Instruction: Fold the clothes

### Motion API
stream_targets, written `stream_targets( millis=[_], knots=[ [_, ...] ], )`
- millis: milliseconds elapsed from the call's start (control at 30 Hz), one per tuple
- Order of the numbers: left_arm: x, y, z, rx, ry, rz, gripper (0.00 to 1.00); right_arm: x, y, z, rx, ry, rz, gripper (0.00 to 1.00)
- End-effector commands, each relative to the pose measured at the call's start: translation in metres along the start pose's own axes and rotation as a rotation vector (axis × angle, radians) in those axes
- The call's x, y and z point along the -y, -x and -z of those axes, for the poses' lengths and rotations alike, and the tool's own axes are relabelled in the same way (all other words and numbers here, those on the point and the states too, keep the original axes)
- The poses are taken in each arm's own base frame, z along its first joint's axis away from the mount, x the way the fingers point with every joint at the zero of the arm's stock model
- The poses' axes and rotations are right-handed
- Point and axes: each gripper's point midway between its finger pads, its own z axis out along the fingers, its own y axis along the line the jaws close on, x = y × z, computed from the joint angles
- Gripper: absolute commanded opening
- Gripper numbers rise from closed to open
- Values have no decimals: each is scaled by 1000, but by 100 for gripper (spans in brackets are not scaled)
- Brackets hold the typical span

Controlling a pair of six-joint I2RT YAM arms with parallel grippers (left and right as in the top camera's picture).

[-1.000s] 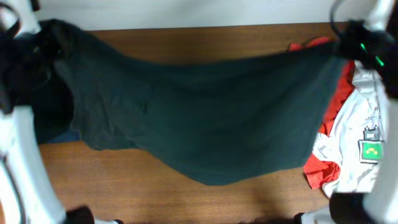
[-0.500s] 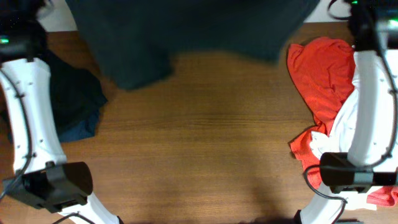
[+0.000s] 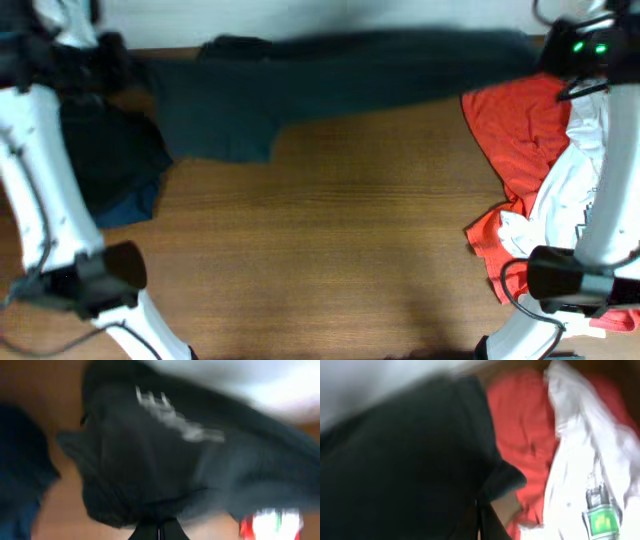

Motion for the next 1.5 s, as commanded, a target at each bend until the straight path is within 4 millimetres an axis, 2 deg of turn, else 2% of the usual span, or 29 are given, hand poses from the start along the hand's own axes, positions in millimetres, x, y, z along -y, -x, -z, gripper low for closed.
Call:
stream_targets(
  millis=[0,100,200,267,400,500,567,633,767,900,1033,1167,1267,1400,1467],
  knots=[
    [-9,-40,-54,-254,-30,-89,0,17,-51,-51,-233,-79,2,4],
    [-23,-80,-95,-443,-15,-48,0,28,-106,-85,-440,-128,12,4],
    [-49,-127,-116,-623,87,-19,0,38,-150,-106,-587,-164,19,4],
    [-59,-149,-124,-700,100,15,0,43,-173,-115,-657,-181,22,4],
    [-98,-181,-121,-808,248,120,0,50,-203,-121,-751,-202,27,4],
    [-110,-192,-115,-839,268,168,0,54,-220,-123,-802,-215,29,4],
    [-117,-199,-106,-851,295,196,0,55,-228,-123,-828,-220,30,4],
    [-135,-205,-87,-844,428,244,0,58,-238,-121,-866,-229,32,4],
    [-143,-213,-52,-732,473,302,0,61,-249,-114,-913,-241,35,4],
    [-149,-219,-19,-579,489,376,0,62,-250,-101,-921,-246,37,4],
    [-147,-226,-4,-525,475,409,0,63,-251,-82,-880,-236,35,4],
    [-139,-225,-3,-504,442,412,0,66,-262,-66,-824,-222,27,4],
    [-137,-214,-10,-452,404,403,0,61,-254,-66,-753,-191,17,4],
    [-129,-182,-30,-319,298,360,0,49,-226,-94,-606,-131,4,4],
    [-123,-159,-42,-233,244,310,0,40,-207,-115,-525,-85,7,4]
  ],
)
